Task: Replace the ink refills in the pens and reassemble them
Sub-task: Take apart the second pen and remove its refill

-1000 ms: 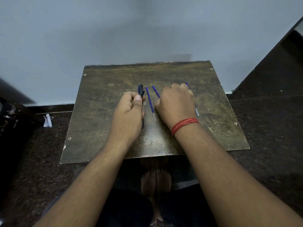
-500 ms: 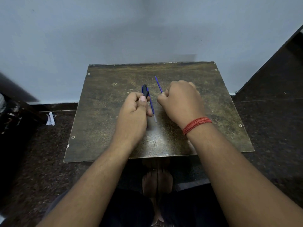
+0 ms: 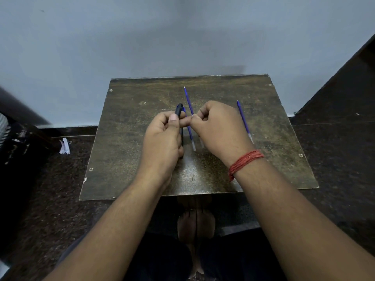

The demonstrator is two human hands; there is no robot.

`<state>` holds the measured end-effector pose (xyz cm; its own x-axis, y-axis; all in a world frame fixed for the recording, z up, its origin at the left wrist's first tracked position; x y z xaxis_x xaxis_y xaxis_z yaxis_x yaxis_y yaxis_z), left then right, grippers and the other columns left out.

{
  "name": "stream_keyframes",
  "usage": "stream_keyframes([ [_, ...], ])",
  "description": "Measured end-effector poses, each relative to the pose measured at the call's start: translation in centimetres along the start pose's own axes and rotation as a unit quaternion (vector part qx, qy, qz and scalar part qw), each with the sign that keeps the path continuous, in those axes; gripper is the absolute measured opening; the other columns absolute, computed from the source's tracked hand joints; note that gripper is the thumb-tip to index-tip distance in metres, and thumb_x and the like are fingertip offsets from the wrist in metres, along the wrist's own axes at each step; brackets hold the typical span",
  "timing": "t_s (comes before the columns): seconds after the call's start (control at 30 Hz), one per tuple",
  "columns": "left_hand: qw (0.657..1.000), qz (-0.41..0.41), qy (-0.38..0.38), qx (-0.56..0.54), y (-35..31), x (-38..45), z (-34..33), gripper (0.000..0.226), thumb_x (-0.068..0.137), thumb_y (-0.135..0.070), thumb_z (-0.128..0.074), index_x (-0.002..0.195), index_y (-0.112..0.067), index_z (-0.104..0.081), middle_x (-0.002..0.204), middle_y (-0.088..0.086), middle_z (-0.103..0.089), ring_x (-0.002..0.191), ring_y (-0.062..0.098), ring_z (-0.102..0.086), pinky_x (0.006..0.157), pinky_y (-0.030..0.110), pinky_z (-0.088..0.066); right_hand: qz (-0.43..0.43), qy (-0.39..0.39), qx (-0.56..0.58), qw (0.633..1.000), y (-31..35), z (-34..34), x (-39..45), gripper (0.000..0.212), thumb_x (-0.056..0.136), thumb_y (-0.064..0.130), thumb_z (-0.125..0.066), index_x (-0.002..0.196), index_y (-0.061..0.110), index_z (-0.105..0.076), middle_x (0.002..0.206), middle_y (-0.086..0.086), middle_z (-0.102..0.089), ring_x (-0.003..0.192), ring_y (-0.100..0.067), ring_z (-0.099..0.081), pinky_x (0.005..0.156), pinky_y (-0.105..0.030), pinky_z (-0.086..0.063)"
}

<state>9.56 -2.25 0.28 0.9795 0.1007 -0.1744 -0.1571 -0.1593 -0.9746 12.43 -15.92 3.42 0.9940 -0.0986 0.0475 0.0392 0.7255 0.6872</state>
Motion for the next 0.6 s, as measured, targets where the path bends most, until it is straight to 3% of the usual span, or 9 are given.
stream_keyframes([
  [0.07, 1.0, -0.008, 0.0, 0.007, -0.3, -0.1, 0.0, 0.024, 0.107, -0.02, -0.038, 0.096, -0.013, -0.058, 0.083, 0.013, -0.062, 0.038, 0.002, -0.025, 0.038, 0.02, -0.02, -0.005, 0.011, 0.017, 1.0, 0.2, 0.1, -0.2, 0.017, 0.086, 0.031, -0.063, 0.08, 0.016, -0.063, 0.071, 0.004, -0.064, 0.068, -0.013, -0.06, 0.06, -0.031, -0.045],
  [0.13, 1.0, -0.024, 0.007, 0.018, -0.8, -0.3, -0.2, 0.023, 0.107, -0.019, -0.037, 0.102, -0.009, -0.057, 0.064, -0.007, -0.065, 0.034, 0.001, -0.03, 0.037, 0.018, -0.025, -0.013, 0.018, 0.046, 0.999, 0.2, 0.2, -0.2, 0.017, 0.083, 0.031, -0.066, 0.08, 0.015, -0.063, 0.069, 0.004, -0.065, 0.067, -0.015, -0.061, 0.059, -0.03, -0.045],
  [0.2, 0.999, -0.041, 0.009, 0.033, -1.3, -0.5, -0.3, 0.024, 0.108, -0.016, -0.036, 0.11, -0.003, -0.055, 0.046, -0.001, -0.043, 0.033, -0.001, -0.04, 0.037, 0.014, -0.032, -0.031, 0.026, 0.094, 0.995, 0.0, 0.4, -0.1, 0.019, 0.078, 0.031, -0.07, 0.083, 0.013, -0.064, 0.068, 0.004, -0.064, 0.065, -0.016, -0.063, 0.058, -0.029, -0.046],
  [0.27, 0.995, -0.068, 0.017, 0.072, -1.6, -0.4, -0.4, 0.024, 0.108, -0.019, -0.037, 0.111, -0.005, -0.057, 0.062, 0.01, -0.039, 0.038, -0.004, -0.046, 0.045, 0.016, -0.035, -0.053, 0.033, 0.16, 0.985, -0.4, 0.6, -0.1, 0.019, 0.077, 0.025, -0.074, 0.089, 0.012, -0.065, 0.069, 0.005, -0.066, 0.059, -0.013, -0.057, 0.056, -0.027, -0.046],
  [0.33, 0.989, -0.091, 0.028, 0.113, -1.5, -0.2, -0.4, 0.024, 0.106, -0.026, -0.039, 0.111, -0.015, -0.059, 0.062, -0.006, -0.056, 0.046, -0.005, -0.048, 0.057, 0.026, -0.036, -0.073, 0.03, 0.231, 0.97, -1.1, 0.6, 0.2, 0.014, 0.08, 0.016, -0.072, 0.093, 0.013, -0.066, 0.069, 0.005, -0.071, 0.054, -0.007, -0.051, 0.053, -0.024, -0.043],
  [0.37, 0.987, -0.092, 0.03, 0.129, -1.1, -0.1, -0.4, 0.023, 0.105, -0.029, -0.04, 0.11, -0.02, -0.059, 0.08, -0.011, -0.072, 0.05, -0.005, -0.049, 0.065, 0.03, -0.037, -0.085, 0.019, 0.265, 0.96, -1.6, 0.7, 0.4, 0.011, 0.083, 0.011, -0.07, 0.093, 0.014, -0.068, 0.068, 0.007, -0.07, 0.054, -0.005, -0.05, 0.052, -0.022, -0.043],
  [0.43, 0.984, -0.082, 0.027, 0.155, -0.6, 0.0, -0.4, 0.02, 0.104, -0.032, -0.04, 0.108, -0.026, -0.059, 0.103, -0.011, -0.076, 0.057, -0.005, -0.051, 0.074, 0.037, -0.038, -0.112, -0.007, 0.339, 0.934, -2.7, 0.9, 0.8, 0.01, 0.084, 0.007, -0.068, 0.087, 0.016, -0.072, 0.071, 0.007, -0.067, 0.054, -0.001, -0.05, 0.054, -0.018, -0.04],
  [0.6, 0.979, -0.083, 0.035, 0.184, -0.5, -0.2, -0.8, 0.017, 0.105, -0.03, -0.041, 0.102, -0.03, -0.058, 0.093, -0.012, -0.076, 0.061, -0.002, -0.052, 0.064, 0.031, -0.038, -0.177, -0.051, 0.505, 0.843, -5.3, 1.0, 1.2, 0.012, 0.09, 0.005, -0.066, 0.083, 0.014, -0.069, 0.075, -0.001, -0.069, 0.058, -0.007, -0.049, 0.049, -0.021, -0.034],
])
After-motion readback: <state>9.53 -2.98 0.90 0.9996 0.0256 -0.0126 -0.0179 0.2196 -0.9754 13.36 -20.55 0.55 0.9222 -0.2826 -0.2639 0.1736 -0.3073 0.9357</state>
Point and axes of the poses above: each hand's wrist, its own x-axis towards the middle knuckle, its own z-axis out of the back of the hand, y = z × x, the point moved 9 cm from there along x, towards the middle knuckle
